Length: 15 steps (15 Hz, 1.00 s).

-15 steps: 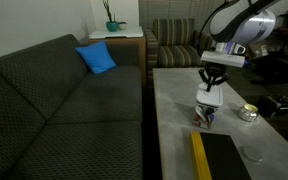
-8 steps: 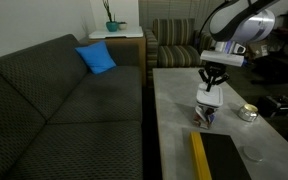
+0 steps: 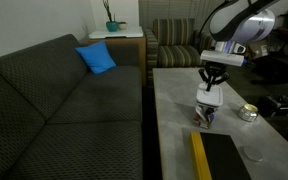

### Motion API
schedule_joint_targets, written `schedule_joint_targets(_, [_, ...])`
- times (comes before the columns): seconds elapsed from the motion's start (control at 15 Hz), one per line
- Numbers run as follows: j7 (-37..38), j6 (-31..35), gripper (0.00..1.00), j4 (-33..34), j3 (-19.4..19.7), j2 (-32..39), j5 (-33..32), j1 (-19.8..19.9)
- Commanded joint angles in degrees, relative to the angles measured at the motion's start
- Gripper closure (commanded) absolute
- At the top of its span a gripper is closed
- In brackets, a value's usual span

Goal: Place the lid on the container and push the button

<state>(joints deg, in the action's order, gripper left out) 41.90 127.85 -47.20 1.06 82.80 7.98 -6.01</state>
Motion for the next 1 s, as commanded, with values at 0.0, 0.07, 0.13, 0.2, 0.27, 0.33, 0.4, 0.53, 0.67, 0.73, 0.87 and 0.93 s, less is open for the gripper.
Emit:
schedule_joint_targets(0.0, [0.09, 1.71, 1.00, -2.91, 1.01, -1.50, -0.73, -0.40])
schedule_joint_targets(0.07, [0.10, 1.80, 1.00, -3.05, 1.08, -1.76, -0.87, -0.51])
schedule_joint_targets(0.13, [-0.04, 1.86, 1.00, -3.17, 1.07, -2.15, -0.98, -0.56])
schedule_joint_targets(0.2, [0.04, 1.82, 1.00, -3.38, 1.17, -2.53, -1.07, -0.63])
schedule_joint_targets(0.27, [0.11, 2.07, 1.00, -3.70, 1.31, -2.83, -1.19, -0.77])
schedule_joint_targets(0.33, [0.17, 2.44, 1.00, -3.99, 1.46, -3.07, -1.34, -0.89])
schedule_joint_targets(0.4, [0.19, 2.53, 1.00, -4.30, 1.54, -3.38, -1.42, -0.92])
schedule_joint_targets(0.53, [-0.21, 2.25, 1.00, -5.05, 1.22, -4.00, -1.17, -0.87])
schedule_joint_targets(0.67, [-1.53, 1.92, 1.00, -6.56, 0.21, -5.20, -0.61, -0.48])
schedule_joint_targets(0.73, [-2.20, 2.14, 1.00, -7.19, -0.09, -5.68, -0.49, -0.36])
schedule_joint_targets(0.87, [-3.51, 2.52, 1.00, -8.32, -0.73, -6.60, -0.26, -0.04])
schedule_joint_targets(0.93, [-4.37, 2.91, 1.00, -9.27, -1.17, -7.38, -0.12, 0.16])
